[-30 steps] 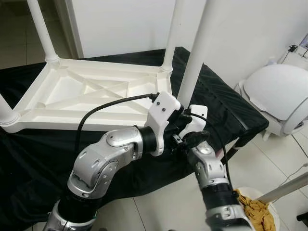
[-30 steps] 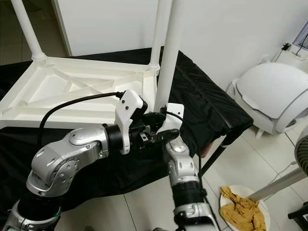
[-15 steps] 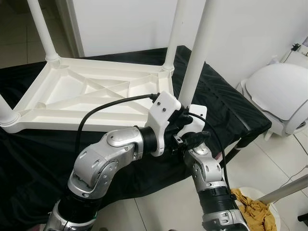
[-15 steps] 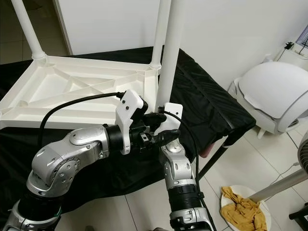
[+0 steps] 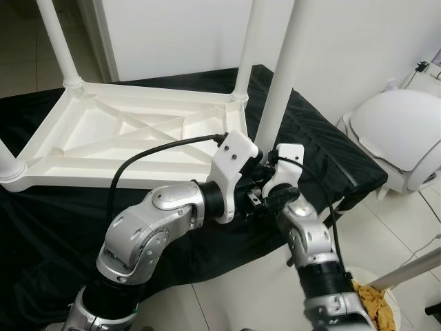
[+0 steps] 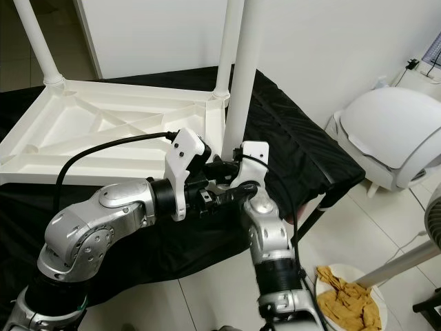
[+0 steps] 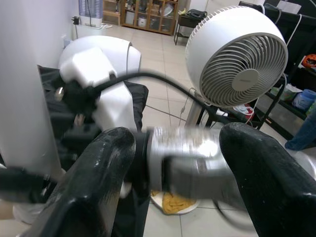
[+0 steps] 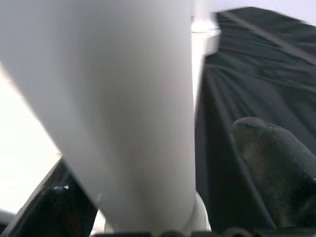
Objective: Building children table
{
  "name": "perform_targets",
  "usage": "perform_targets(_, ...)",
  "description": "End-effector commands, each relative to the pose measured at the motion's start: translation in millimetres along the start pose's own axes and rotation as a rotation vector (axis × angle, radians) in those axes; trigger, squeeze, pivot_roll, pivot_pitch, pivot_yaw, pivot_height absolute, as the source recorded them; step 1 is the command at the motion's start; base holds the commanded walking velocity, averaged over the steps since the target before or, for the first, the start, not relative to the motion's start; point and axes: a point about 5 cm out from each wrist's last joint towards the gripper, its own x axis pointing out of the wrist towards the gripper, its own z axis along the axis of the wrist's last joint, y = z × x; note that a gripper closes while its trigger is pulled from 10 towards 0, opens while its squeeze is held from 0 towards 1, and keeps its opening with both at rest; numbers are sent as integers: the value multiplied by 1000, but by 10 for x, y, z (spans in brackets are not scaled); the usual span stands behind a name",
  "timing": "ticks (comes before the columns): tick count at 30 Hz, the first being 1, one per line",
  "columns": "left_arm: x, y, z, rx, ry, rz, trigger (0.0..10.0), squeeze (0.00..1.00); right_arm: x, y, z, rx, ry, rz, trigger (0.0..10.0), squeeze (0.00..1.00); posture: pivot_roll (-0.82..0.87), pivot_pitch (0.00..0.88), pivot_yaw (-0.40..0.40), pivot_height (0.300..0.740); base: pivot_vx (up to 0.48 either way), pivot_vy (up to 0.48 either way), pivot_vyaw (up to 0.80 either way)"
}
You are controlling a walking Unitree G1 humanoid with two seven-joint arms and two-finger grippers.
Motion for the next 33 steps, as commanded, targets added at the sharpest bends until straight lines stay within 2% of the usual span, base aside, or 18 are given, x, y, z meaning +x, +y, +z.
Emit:
perform_targets(1, 10, 6, 34, 16, -3, 28, 10000, 0, 19, -60, 0, 15, 3, 55, 10000, 1000, -62, 45, -62, 740, 0, 0, 0)
perform_targets(2, 11, 7, 35, 17, -4, 28, 10000, 0, 32, -89, 6, 11, 12, 99, 10000, 0, -61, 45, -63, 740, 0, 0, 0)
perform_targets(8, 13, 8, 38, 19, -4, 30, 10000, 0, 49, -128, 16, -42, 13, 239, 10000, 0, -58, 43, -62, 740, 0, 0, 0)
perform_targets(9, 9, 11, 40, 20, -5, 31, 10000, 0, 48, -126, 5, -34, 21, 296, 10000, 0, -55, 41, -62, 740, 0, 0, 0)
perform_targets(12, 9, 11, 40, 20, -5, 31, 10000, 0, 48, -126, 5, -34, 21, 296, 10000, 0, -55, 41, -62, 740, 0, 0, 0)
perform_targets(15, 1, 19, 48, 24, -6, 35, 10000, 0, 55, -135, -10, -48, 23, 393, 10000, 0, -44, 36, -60, 740, 0, 0, 0)
perform_targets(17, 1, 19, 48, 24, -6, 35, 10000, 0, 55, -135, -10, -48, 23, 393, 10000, 0, -44, 36, -60, 740, 0, 0, 0)
perform_targets(18, 0, 21, 55, 26, -7, 37, 10000, 0, 58, -141, -15, -63, 24, 438, 10000, 0, -40, 34, -61, 740, 0, 0, 0)
perform_targets(19, -1, 21, 61, 28, -8, 38, 10000, 0, 63, -151, -20, -73, 29, 482, 4510, 0, -38, 32, -60, 740, 0, 0, 0)
perform_targets(20, -1, 21, 61, 28, -8, 38, 10000, 0, 63, -151, -20, -73, 29, 482, 4510, 0, -38, 32, -60, 740, 0, 0, 0)
perform_targets(21, -3, 21, 63, 29, -8, 39, 10000, 0, 68, -163, -24, -80, 35, 509, 2588, 0, -36, 28, -61, 740, 0, 0, 0)
perform_targets(22, -3, 21, 63, 29, -8, 39, 10000, 0, 68, -163, -24, -80, 35, 509, 2588, 0, -36, 28, -61, 740, 0, 0, 0)
perform_targets(23, -3, 21, 65, 31, -8, 39, 10000, 0, 72, -181, -30, -86, 40, 530, 0, 0, -33, 24, -61, 740, 0, 0, 0)
perform_targets(28, -1, 26, 72, 35, -8, 41, 10000, 0, 44, -195, -57, -100, 51, 609, 0, 0, -33, 21, -60, 740, 0, 0, 0)
perform_targets(33, -2, 25, 71, 39, -7, 38, 10000, 0, 24, -212, -90, -95, 57, 621, 0, 0, -34, 8, -58, 740, 0, 0, 0)
